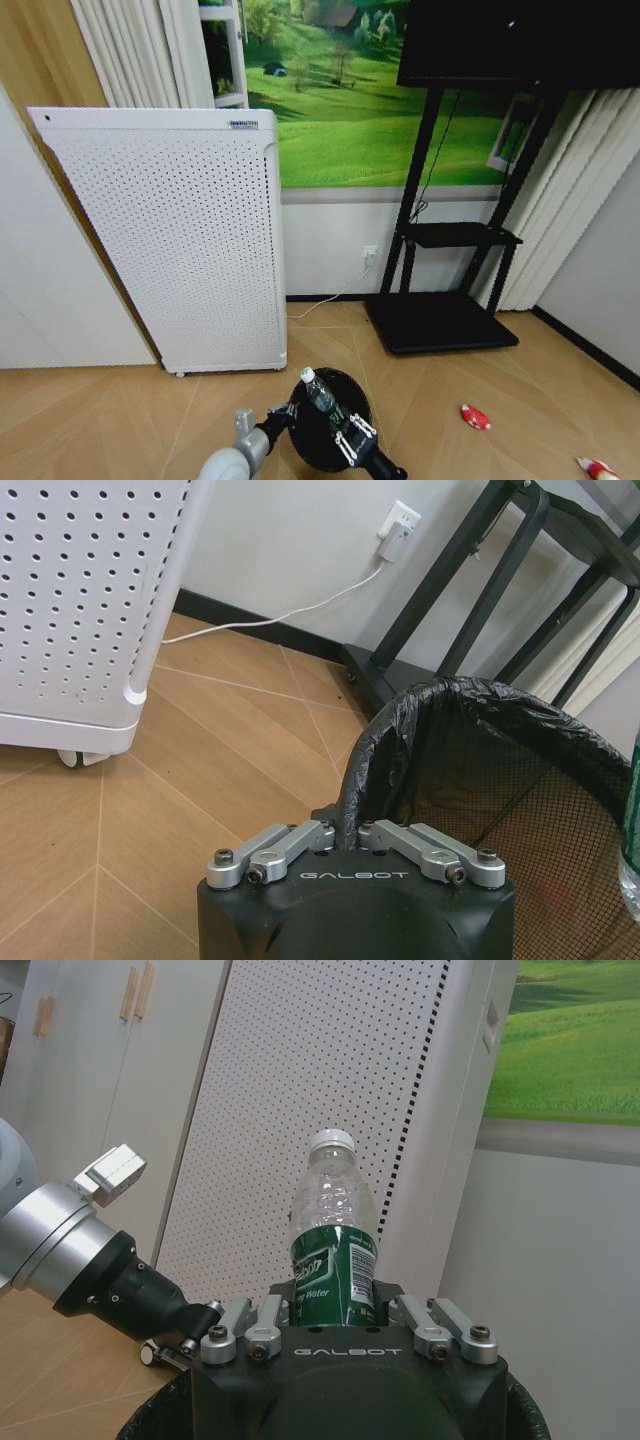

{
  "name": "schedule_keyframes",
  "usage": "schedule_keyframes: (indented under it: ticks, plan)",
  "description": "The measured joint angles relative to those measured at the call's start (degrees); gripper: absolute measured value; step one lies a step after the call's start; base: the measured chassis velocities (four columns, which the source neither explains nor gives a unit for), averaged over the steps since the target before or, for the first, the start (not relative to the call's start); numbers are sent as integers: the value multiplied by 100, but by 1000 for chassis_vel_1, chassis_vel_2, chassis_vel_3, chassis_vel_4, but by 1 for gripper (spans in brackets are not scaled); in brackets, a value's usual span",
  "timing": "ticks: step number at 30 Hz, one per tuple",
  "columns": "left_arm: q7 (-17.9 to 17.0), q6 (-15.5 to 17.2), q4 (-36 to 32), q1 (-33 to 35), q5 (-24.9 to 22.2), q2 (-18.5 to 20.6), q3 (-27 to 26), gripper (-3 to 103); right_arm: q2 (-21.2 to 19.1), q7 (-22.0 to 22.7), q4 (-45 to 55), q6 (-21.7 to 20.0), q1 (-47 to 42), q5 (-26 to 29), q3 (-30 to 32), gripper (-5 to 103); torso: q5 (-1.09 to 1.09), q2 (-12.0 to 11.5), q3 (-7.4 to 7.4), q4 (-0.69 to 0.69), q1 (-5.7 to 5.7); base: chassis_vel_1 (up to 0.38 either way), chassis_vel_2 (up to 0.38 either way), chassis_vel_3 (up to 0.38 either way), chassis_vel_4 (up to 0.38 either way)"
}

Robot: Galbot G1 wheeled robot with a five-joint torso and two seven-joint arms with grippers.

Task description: Pick up the trash bin and place the garbage on the floor into it.

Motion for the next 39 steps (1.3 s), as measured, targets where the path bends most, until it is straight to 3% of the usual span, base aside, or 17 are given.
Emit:
schedule_keyframes:
  ticks: [3, 10, 12, 14, 25, 39]
  plan:
    - [-28, 0, -33, -27, -111, 33, -10, 3, 118, 23, -4, -39, 8, 43, -50, 56, 0, 0, 0, 0, 0, 0, 0, 0, 0]
    - [-115, 0, -46, -6, -241, 64, -123, 3, 156, -12, 50, 52, 38, 252, -48, 78, 0, 0, 0, 0, 0, 0, 0, 0, 0]
    - [-188, 0, -59, -5, -328, 49, -182, 3, 157, -18, 109, 88, 36, 363, -27, 83, 0, 0, 0, 0, 0, 0, 0, 0, 0]
    - [-485, 7, -94, 31, -649, -50, -414, 3, 161, 66, 286, 71, -33, 523, 120, 97, 0, 0, 0, 0, 0, 0, 0, 0, 0]
    - [-825, 53, -247, 411, -1111, -254, -1345, 3, 165, 294, 514, -158, -228, 820, 658, 100, 0, 0, 0, 0, 0, 0, 0, 0, 0]
    - [-957, 72, -519, 931, -1172, -398, -1916, 3, 122, 321, 367, -106, -196, 800, 789, 100, 0, 0, 0, 0, 0, -118, -108, 116, 128]
